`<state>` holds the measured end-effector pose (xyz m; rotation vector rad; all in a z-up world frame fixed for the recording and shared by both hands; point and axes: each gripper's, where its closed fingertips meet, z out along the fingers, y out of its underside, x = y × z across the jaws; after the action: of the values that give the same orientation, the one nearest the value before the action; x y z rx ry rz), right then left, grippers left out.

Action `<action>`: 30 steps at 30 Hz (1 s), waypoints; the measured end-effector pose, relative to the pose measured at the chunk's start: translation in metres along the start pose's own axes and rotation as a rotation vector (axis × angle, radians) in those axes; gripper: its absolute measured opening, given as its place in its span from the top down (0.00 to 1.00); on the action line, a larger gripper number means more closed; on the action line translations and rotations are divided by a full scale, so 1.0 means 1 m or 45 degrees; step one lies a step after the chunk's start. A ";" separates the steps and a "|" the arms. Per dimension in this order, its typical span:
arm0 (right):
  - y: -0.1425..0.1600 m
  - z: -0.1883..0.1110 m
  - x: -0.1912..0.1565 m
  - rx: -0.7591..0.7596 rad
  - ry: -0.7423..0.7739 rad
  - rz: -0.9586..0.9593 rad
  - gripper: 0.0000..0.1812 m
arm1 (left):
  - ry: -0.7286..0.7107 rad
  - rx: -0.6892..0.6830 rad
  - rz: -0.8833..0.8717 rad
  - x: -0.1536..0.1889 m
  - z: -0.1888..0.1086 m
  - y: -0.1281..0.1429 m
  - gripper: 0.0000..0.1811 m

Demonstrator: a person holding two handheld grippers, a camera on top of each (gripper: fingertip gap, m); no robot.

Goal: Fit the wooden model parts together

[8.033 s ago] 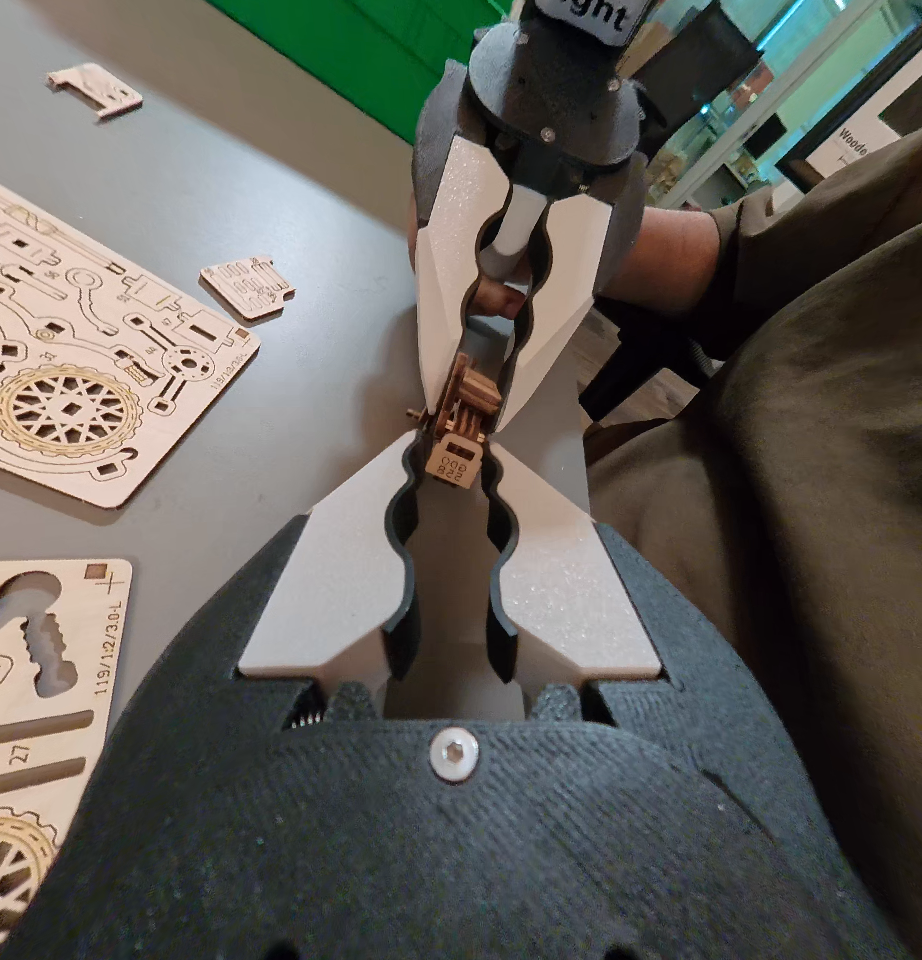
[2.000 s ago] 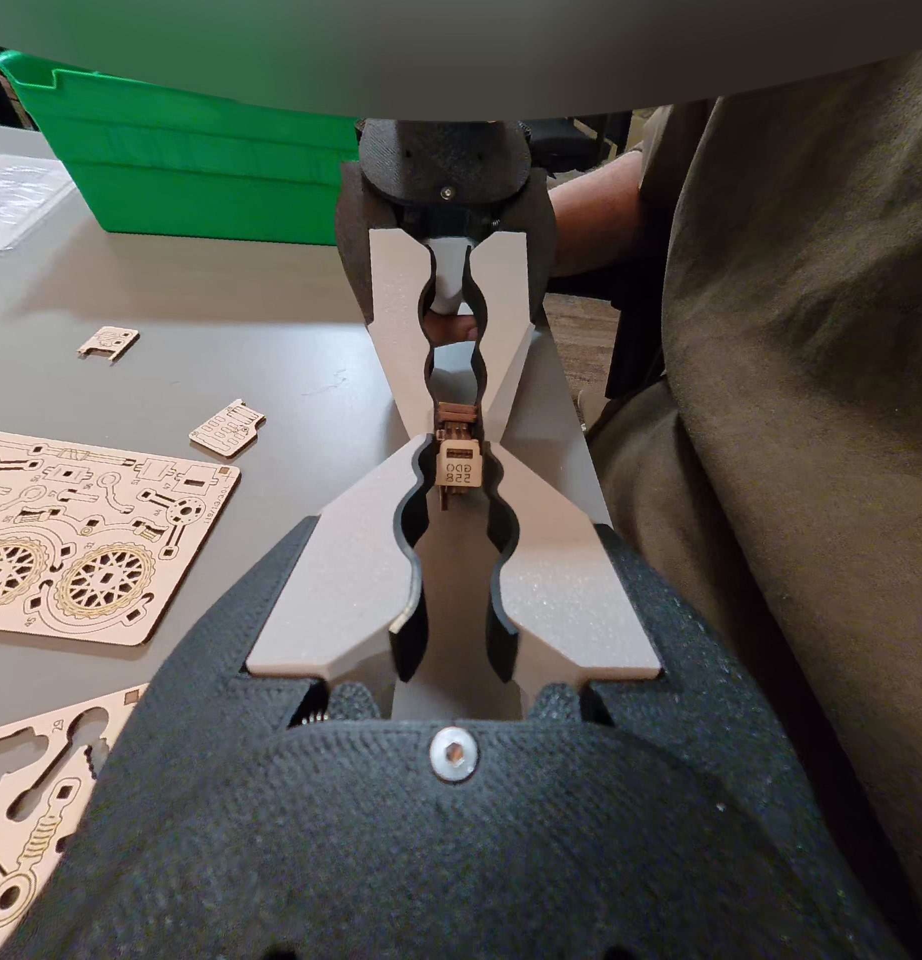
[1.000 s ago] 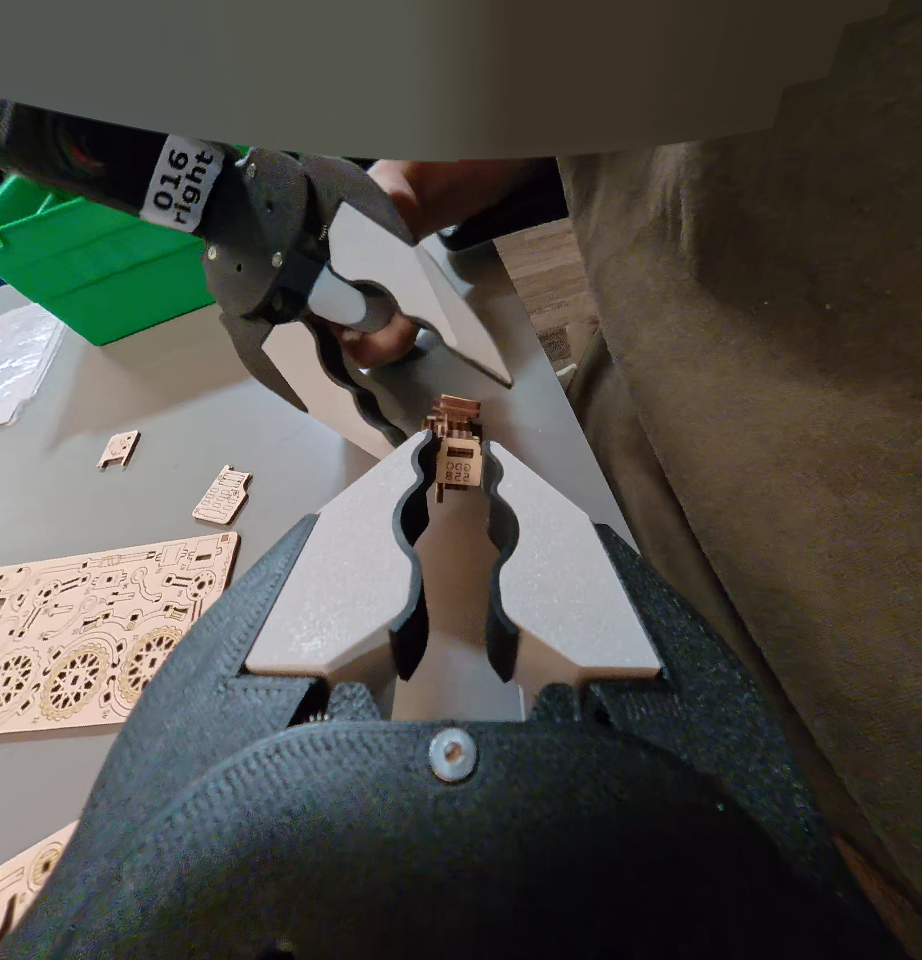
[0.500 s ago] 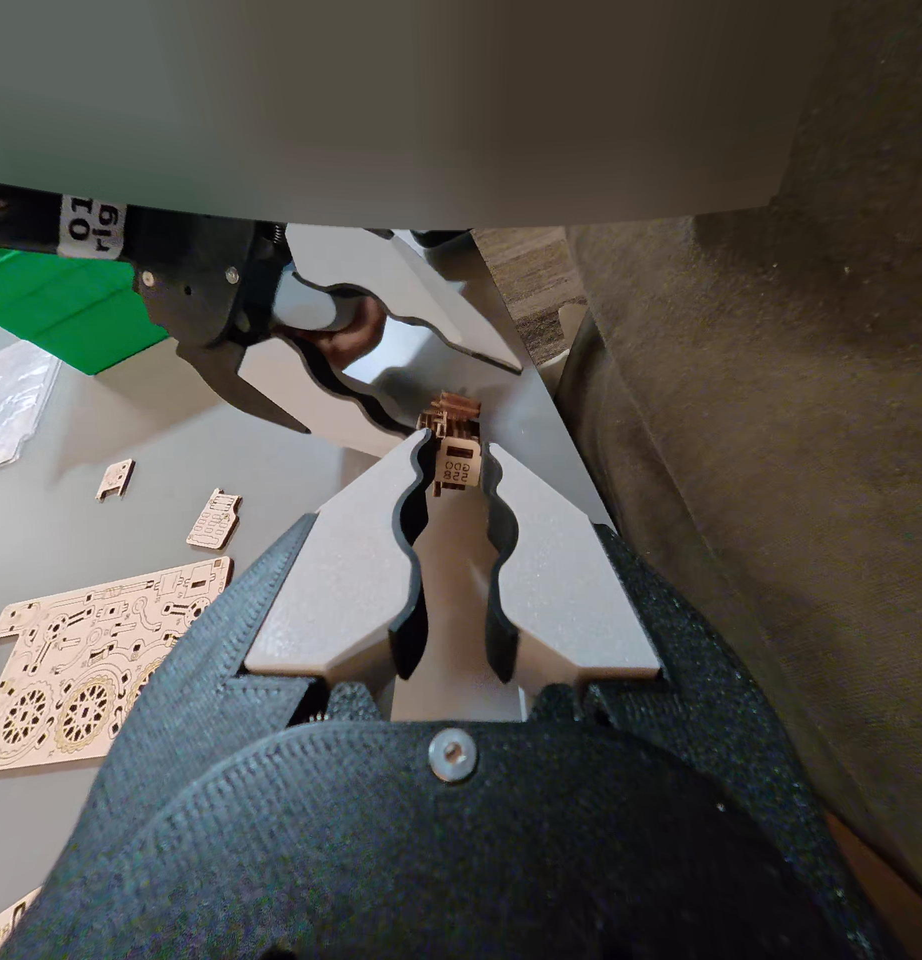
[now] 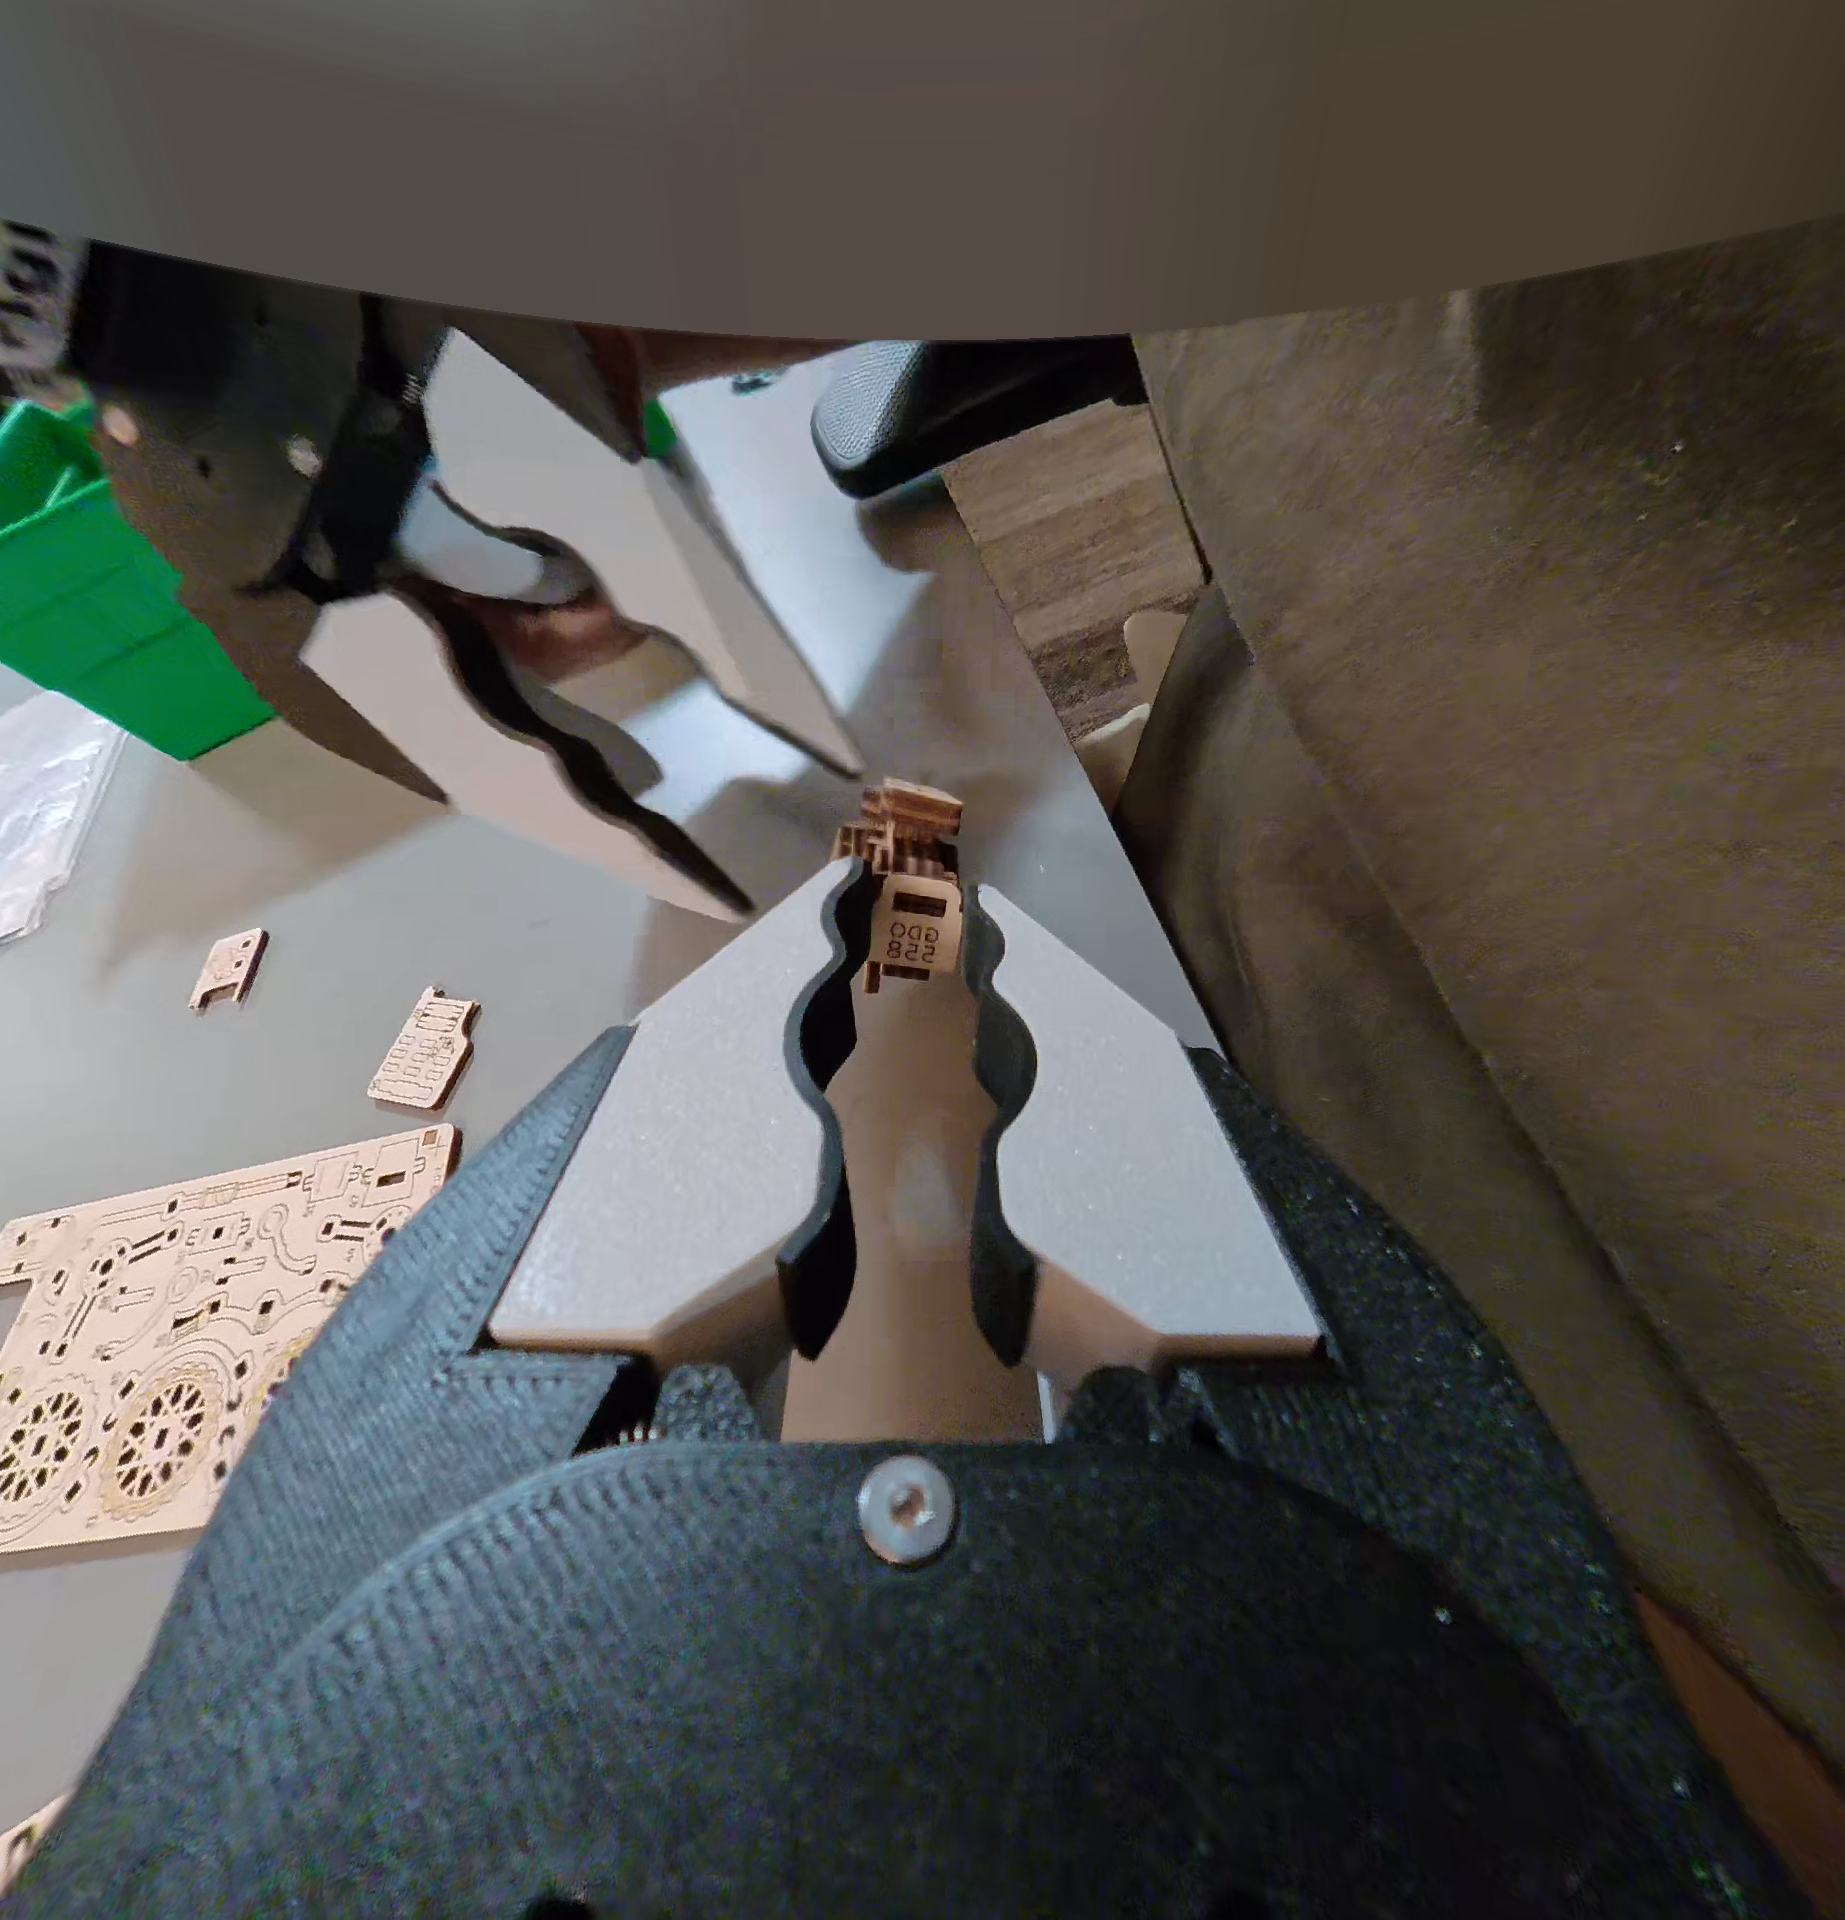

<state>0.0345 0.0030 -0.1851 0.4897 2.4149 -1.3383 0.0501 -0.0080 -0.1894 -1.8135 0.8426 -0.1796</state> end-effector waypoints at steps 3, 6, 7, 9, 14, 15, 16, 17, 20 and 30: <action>-0.006 -0.017 0.008 -0.033 -0.020 -0.017 0.88 | -0.011 -0.008 0.004 -0.001 0.001 0.003 0.91; -0.002 -0.013 0.005 -0.125 -0.184 -0.018 0.93 | -0.021 -0.029 0.026 -0.001 0.002 0.004 0.91; 0.000 -0.008 0.003 -0.158 -0.250 -0.009 0.92 | -0.023 -0.032 0.031 -0.001 0.002 0.004 0.91; 0.007 0.002 0.002 -0.248 -0.339 0.001 0.91 | -0.028 -0.037 0.037 -0.001 0.002 0.005 0.91; 0.014 0.014 0.000 -0.363 -0.474 0.009 0.90 | -0.013 -0.053 0.046 0.002 0.004 0.008 0.92; 0.012 0.014 -0.001 -0.348 -0.502 0.019 0.92 | -0.016 -0.053 0.050 0.002 0.004 0.008 0.92; 0.010 0.013 -0.003 -0.333 -0.545 0.035 0.93 | -0.014 -0.051 0.051 0.002 0.004 0.007 0.92; 0.009 0.013 -0.005 -0.326 -0.582 0.055 0.94 | -0.012 -0.047 0.049 0.002 0.004 0.007 0.92; 0.011 0.014 -0.004 -0.342 -0.637 0.083 0.96 | -0.011 -0.043 0.037 0.001 0.004 0.008 0.91; 0.013 0.016 -0.006 -0.352 -0.704 0.110 0.99 | -0.019 -0.050 0.026 0.000 0.004 0.009 0.91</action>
<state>0.0472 -0.0047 -0.1999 0.1223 2.0390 -0.9260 0.0477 -0.0068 -0.1988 -1.8396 0.8596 -0.1374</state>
